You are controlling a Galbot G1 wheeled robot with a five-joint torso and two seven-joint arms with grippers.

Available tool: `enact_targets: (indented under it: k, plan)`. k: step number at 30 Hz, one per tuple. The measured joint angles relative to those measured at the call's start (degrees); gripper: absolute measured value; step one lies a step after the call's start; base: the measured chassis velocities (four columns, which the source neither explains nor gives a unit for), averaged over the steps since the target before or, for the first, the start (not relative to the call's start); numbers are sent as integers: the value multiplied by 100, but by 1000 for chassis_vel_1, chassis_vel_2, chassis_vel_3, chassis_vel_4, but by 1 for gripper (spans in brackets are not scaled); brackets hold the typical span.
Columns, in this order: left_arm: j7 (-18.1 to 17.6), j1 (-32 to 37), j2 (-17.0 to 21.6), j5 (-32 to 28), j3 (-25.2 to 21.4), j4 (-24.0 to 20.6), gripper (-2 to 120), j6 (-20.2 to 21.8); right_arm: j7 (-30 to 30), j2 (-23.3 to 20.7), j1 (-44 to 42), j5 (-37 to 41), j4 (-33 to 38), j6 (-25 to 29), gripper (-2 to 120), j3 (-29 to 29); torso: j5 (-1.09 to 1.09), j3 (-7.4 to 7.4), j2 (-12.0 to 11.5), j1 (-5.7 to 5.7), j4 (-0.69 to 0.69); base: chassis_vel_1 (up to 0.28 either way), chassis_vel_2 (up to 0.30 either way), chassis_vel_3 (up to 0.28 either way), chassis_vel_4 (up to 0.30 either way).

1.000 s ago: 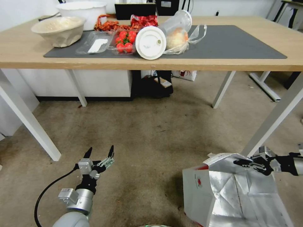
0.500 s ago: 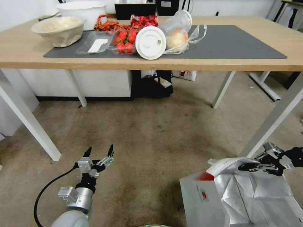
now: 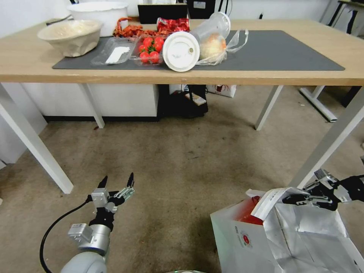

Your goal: Pick up the food delivery bag from the floor and place it on the table.

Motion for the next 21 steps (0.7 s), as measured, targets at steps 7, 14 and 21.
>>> enact_targets:
  k: [7,14,21]
  plan:
    - [82,9,-37,74,-58,-64,100,91,135,-8,-6,258,82,-99,0,-9,0,0,0,0,0,0,0,0,0]
    - [104,67,-69,114,-38,-194,100,169,232,-10,-75,392,247,-144,0,23,0,0,0,0,0,0,0,0,0]
    - [106,112,-64,108,-26,-266,100,169,328,66,-128,519,353,-191,0,59,0,0,0,0,0,0,0,0,0]
